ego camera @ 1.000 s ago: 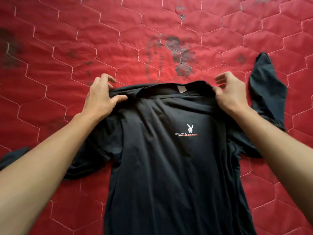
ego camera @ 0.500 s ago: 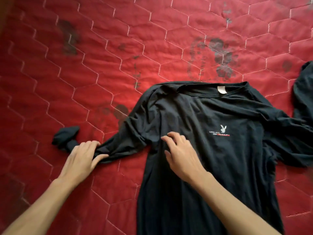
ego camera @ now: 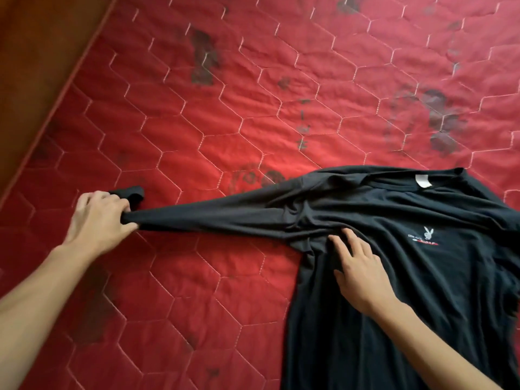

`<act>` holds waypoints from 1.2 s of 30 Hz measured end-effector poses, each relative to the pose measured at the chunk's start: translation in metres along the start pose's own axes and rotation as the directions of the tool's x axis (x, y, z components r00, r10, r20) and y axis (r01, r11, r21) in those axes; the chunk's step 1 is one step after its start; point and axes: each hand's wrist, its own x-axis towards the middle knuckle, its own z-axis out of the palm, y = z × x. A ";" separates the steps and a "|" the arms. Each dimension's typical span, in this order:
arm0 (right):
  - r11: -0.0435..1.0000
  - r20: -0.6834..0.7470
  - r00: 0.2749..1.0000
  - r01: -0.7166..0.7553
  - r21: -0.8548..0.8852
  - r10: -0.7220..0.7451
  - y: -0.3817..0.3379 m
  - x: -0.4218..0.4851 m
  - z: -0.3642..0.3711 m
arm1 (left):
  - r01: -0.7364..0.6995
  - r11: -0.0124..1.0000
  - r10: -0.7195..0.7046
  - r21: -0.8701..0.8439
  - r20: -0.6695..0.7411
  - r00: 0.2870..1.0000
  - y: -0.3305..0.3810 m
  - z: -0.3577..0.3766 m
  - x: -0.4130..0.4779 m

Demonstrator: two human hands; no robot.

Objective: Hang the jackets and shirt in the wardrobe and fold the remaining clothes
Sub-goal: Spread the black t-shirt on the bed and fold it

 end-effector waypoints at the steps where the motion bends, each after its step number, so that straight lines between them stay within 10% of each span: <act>1: 1.000 0.002 1.000 -0.017 0.003 0.017 -0.004 0.001 -0.003 | -0.001 1.000 0.001 -0.007 -0.011 1.000 -0.011 0.000 0.000; 7: 0.981 0.030 0.981 -0.195 0.024 0.194 -0.030 0.009 -0.017 | 0.354 0.876 -0.422 -0.328 -0.165 0.891 -0.047 0.002 -0.016; 10: 0.958 0.028 0.965 -0.264 0.112 0.262 -0.042 0.017 -0.020 | 0.609 0.529 -0.678 -0.591 0.138 0.722 -0.050 0.013 -0.017; 14: 0.932 0.006 0.950 -0.308 0.193 0.313 -0.050 0.024 -0.022 | 0.648 -0.205 -0.505 -0.734 0.646 0.573 -0.023 0.029 -0.006; 20: 0.948 0.021 0.958 -0.285 0.138 0.285 -0.049 0.029 -0.021 | 0.392 -0.521 -0.508 -0.758 0.645 0.572 -0.012 0.041 0.011; 27: 0.939 0.065 0.950 -0.312 0.142 0.306 -0.055 0.028 -0.023 | 0.149 -0.575 -0.520 -0.804 0.500 0.693 -0.083 -0.006 -0.008; 32: 0.891 -0.144 0.974 -0.095 0.445 0.175 -0.084 0.016 -0.036 | 0.119 -0.128 -0.366 -0.985 0.158 0.917 -0.045 -0.065 -0.010; 36: 0.587 -0.209 0.977 0.190 0.787 -0.037 -0.129 -0.004 -0.080 | -0.095 0.092 -0.028 -0.991 -0.098 0.995 0.052 -0.131 -0.013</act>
